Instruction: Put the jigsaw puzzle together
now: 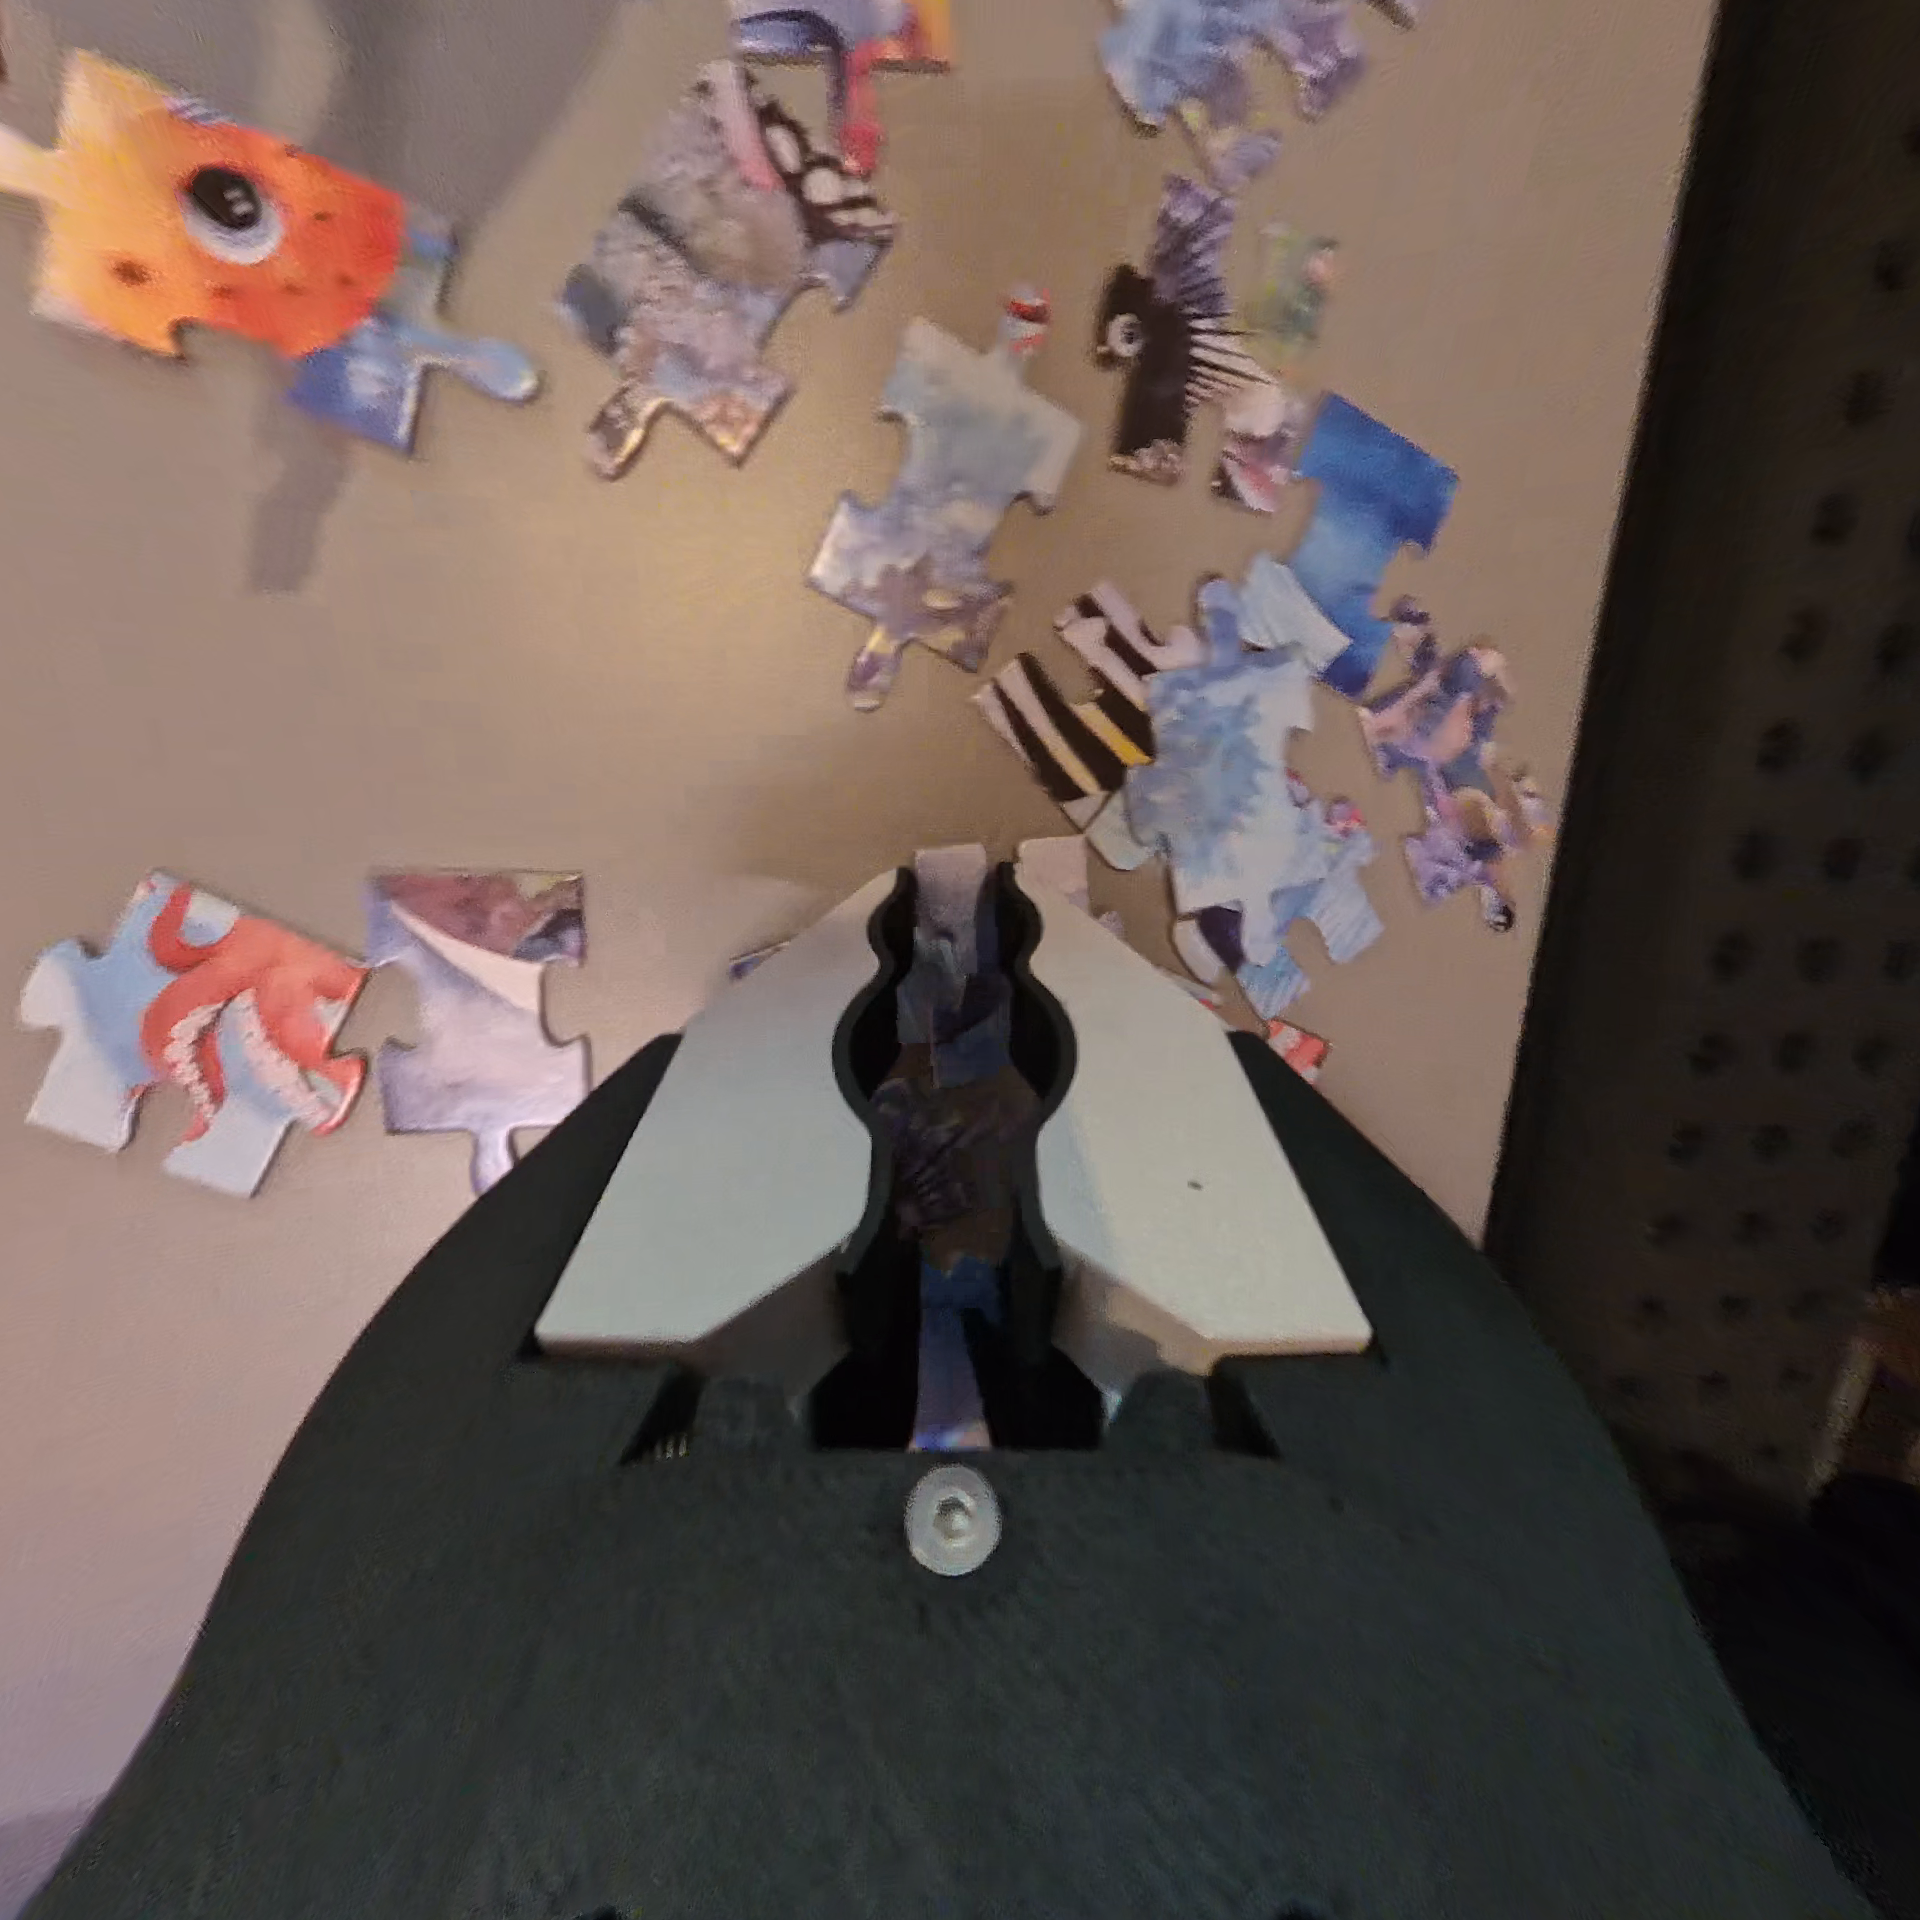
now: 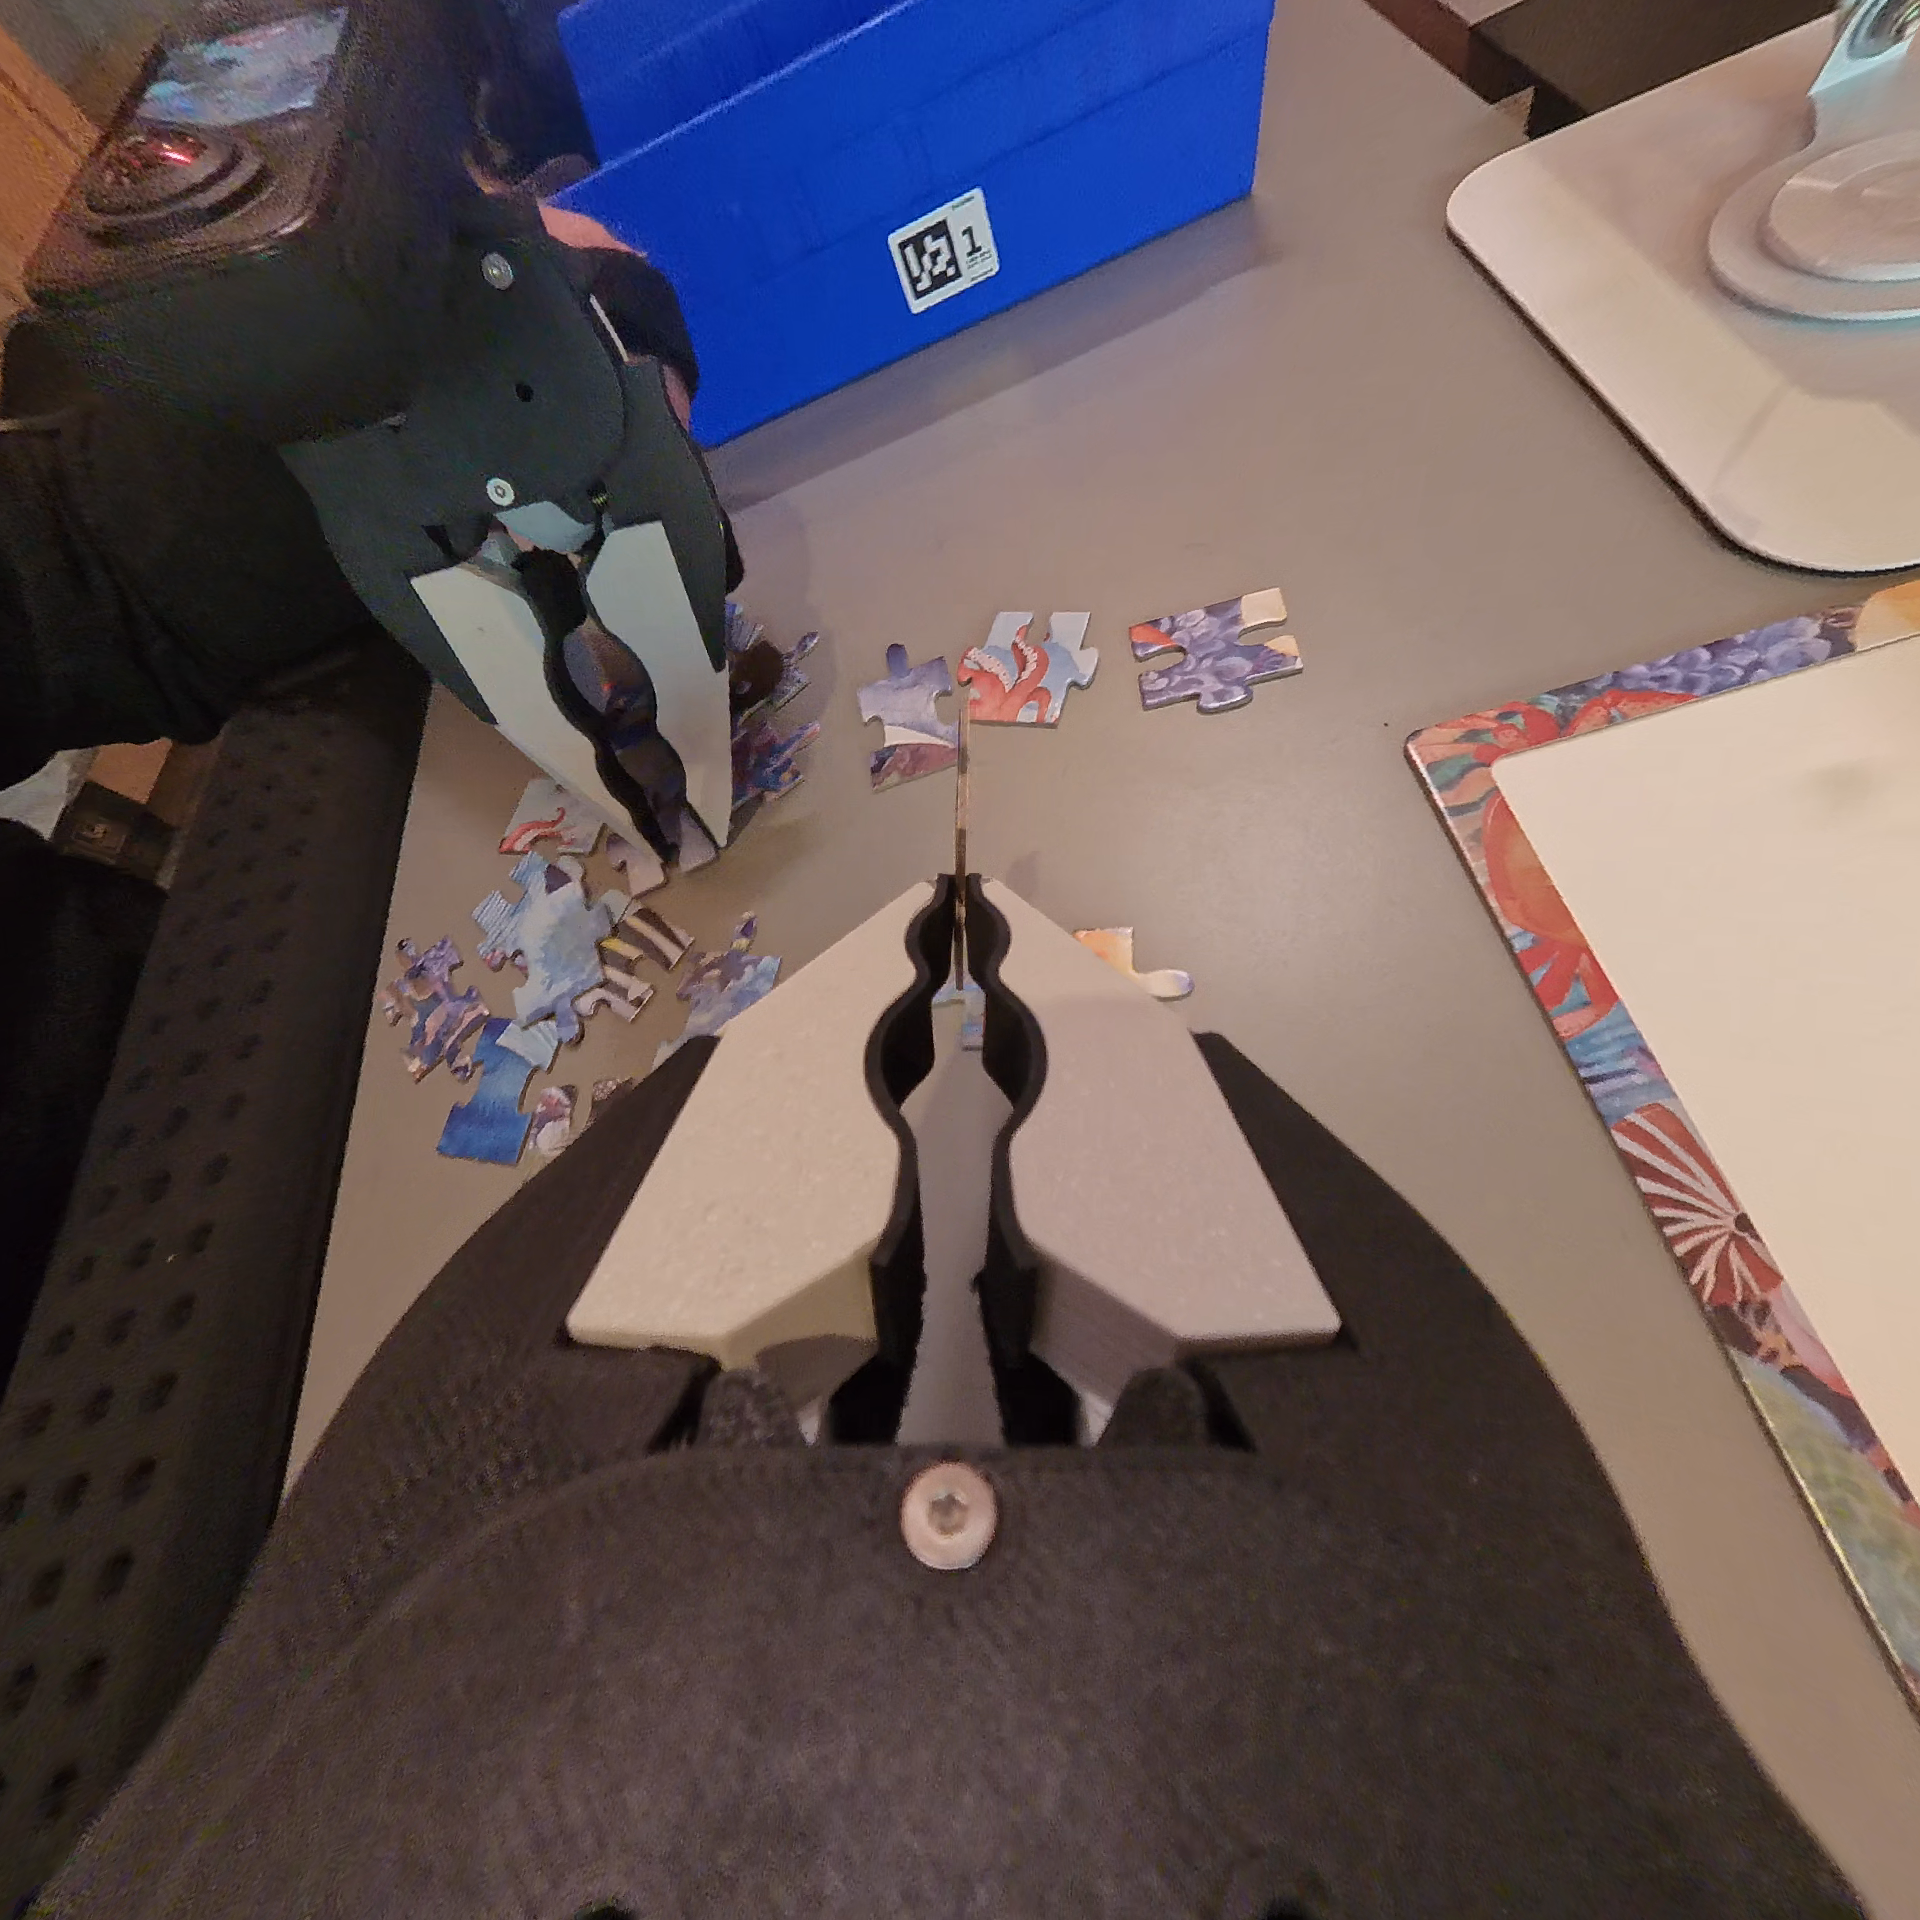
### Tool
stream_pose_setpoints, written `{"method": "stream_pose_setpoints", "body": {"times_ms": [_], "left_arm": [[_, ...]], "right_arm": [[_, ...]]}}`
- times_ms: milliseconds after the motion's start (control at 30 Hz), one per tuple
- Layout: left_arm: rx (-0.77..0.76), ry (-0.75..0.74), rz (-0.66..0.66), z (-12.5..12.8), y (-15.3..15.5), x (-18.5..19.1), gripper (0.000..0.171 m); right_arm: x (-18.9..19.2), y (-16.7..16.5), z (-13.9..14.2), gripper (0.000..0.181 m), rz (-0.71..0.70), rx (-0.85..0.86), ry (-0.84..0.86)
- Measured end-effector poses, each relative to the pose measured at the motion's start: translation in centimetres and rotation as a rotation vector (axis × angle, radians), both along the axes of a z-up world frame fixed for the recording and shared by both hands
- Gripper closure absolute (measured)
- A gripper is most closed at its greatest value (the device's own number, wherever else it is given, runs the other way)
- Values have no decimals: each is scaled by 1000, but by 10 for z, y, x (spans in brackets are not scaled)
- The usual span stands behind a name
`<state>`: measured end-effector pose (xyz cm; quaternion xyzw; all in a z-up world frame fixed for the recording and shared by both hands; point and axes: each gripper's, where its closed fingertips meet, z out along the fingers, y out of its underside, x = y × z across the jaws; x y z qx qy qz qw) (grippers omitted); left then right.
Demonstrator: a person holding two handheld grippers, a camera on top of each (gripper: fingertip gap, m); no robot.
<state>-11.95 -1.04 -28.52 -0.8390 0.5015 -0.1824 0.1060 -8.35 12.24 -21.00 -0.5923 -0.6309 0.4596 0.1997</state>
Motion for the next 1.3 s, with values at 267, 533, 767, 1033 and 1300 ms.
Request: {"method": "stream_pose_setpoints", "body": {"times_ms": [267, 533, 767, 1033, 1300], "left_arm": [[175, -138, 72, 24, 36, 23, 134], [304, -233, 38, 27, 61, 69, 134], [266, -153, -49, 5, 69, 109, 134], [335, -52, -57, -1, 89, 109, 136], [457, 96, -73, 2, 119, 86, 139]], "right_arm": [[24, -3, 1, 181, 80, -10, -82], [65, -7, -18, 181, 185, -39, -257], [87, 4, -20, 181, 188, -42, -295], [98, 4, -33, 181, 216, -56, -358], [97, 7, -46, 181, 203, -24, -406]]}}
